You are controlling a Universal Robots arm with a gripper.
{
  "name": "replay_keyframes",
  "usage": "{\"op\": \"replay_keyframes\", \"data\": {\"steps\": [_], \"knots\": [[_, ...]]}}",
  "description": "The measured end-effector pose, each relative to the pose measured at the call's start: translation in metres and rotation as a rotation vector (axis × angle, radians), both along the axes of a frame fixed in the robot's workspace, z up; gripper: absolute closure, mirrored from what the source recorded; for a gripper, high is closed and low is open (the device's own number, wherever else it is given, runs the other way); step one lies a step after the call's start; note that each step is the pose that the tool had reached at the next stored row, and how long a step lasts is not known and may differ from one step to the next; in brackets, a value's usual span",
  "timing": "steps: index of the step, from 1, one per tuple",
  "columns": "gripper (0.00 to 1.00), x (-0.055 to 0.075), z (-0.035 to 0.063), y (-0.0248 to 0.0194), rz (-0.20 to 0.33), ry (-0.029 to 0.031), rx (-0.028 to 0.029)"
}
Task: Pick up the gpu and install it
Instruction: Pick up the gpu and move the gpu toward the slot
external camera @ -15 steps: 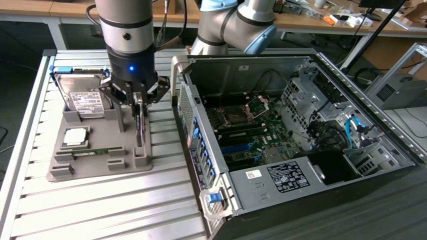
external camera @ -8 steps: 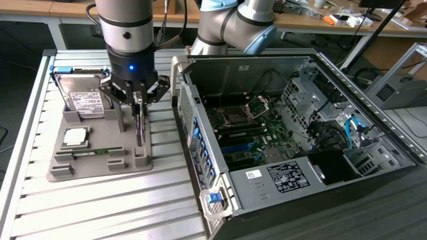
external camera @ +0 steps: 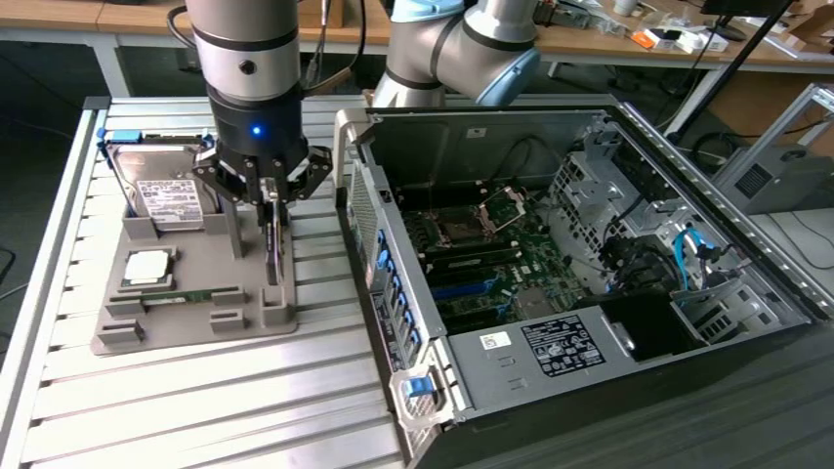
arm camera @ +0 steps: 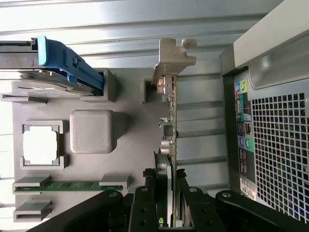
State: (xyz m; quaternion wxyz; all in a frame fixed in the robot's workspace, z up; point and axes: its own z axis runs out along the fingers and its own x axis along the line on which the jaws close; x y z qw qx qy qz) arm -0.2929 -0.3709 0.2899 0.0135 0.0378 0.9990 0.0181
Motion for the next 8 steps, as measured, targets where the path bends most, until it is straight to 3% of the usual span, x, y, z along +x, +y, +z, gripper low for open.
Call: {"op": "replay_keyframes", "data": {"steps": [8], "knots": [[0.73,0.0,0.0026,0.0,0.0,0.0001,0.0]]}}
